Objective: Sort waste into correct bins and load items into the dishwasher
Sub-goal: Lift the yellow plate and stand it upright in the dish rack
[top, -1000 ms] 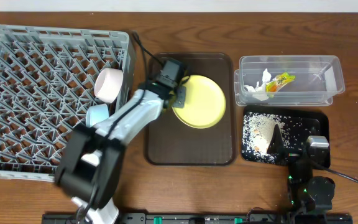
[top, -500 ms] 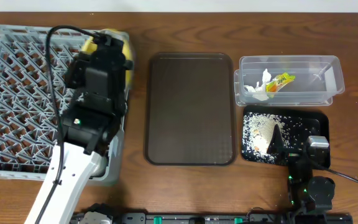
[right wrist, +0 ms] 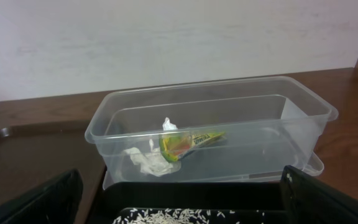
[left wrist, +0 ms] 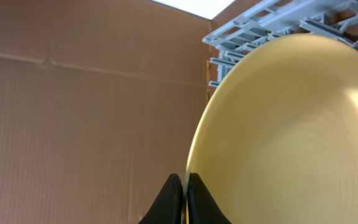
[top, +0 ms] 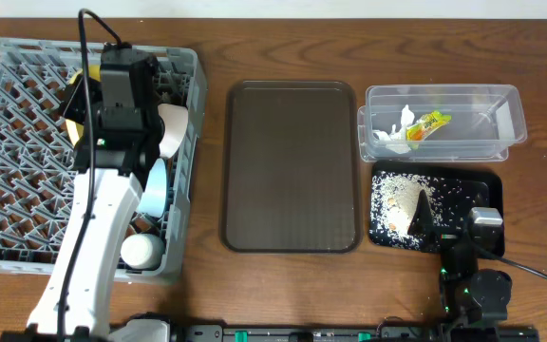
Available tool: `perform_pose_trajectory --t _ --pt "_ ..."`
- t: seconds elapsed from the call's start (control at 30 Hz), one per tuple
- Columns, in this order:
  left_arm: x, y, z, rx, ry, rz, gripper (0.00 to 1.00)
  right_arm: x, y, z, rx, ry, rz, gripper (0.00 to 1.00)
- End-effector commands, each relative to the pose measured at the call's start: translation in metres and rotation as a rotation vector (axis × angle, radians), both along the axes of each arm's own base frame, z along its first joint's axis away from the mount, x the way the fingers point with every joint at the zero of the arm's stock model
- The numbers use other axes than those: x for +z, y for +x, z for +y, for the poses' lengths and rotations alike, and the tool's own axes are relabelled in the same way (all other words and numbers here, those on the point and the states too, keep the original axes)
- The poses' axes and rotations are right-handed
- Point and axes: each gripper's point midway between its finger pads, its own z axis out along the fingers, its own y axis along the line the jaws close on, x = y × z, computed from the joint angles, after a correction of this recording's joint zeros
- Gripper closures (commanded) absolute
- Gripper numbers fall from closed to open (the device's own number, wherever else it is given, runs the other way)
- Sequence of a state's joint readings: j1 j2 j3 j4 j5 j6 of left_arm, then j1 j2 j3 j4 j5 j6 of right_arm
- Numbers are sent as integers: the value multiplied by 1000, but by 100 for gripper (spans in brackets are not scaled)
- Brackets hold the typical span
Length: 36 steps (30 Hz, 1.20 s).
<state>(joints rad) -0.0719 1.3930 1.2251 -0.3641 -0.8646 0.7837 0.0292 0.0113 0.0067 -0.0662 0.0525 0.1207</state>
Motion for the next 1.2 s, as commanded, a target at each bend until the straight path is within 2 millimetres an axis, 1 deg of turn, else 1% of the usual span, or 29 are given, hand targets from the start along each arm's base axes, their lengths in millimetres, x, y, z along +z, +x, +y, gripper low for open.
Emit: perform_pose_trajectory --t 0.0,0.17,0.27,0.37,0.4,0.47,0.53,0.6,0.67,0.77,0.9,1.03,1.17 --pt "-19 14 3 -32 31 91 94 0 0 -3 -11 -11 0 1" --pt "-48 23 14 -24 56 196 94 0 0 -2 -11 -11 0 1" --pt "-55 28 16 -18 70 217 94 0 0 -3 -11 -11 0 1" --pt "-51 31 16 -26 90 216 94 0 0 -3 -11 -11 0 1" --pt "-46 31 17 -16 105 201 94 0 0 -2 -11 -11 0 1" --pt "-28 31 23 35 132 128 94 0 0 -3 -11 -11 0 1" --pt "-15 30 24 42 147 88 94 0 0 -3 -11 -11 0 1" --pt "-4 29 24 30 165 79 94 0 0 -2 -11 -11 0 1" --pt "1 28 23 17 174 79 94 0 0 -3 -11 -11 0 1" --pt "-2 28 22 7 173 97 94 0 0 -3 -11 -11 0 1" --pt "-21 26 18 -32 146 158 94 0 0 -3 -11 -11 1 1" --pt "-34 23 17 -38 123 189 94 0 0 -3 -11 -11 0 1" --pt "-34 23 17 -40 122 190 94 0 0 -2 -11 -11 0 1"
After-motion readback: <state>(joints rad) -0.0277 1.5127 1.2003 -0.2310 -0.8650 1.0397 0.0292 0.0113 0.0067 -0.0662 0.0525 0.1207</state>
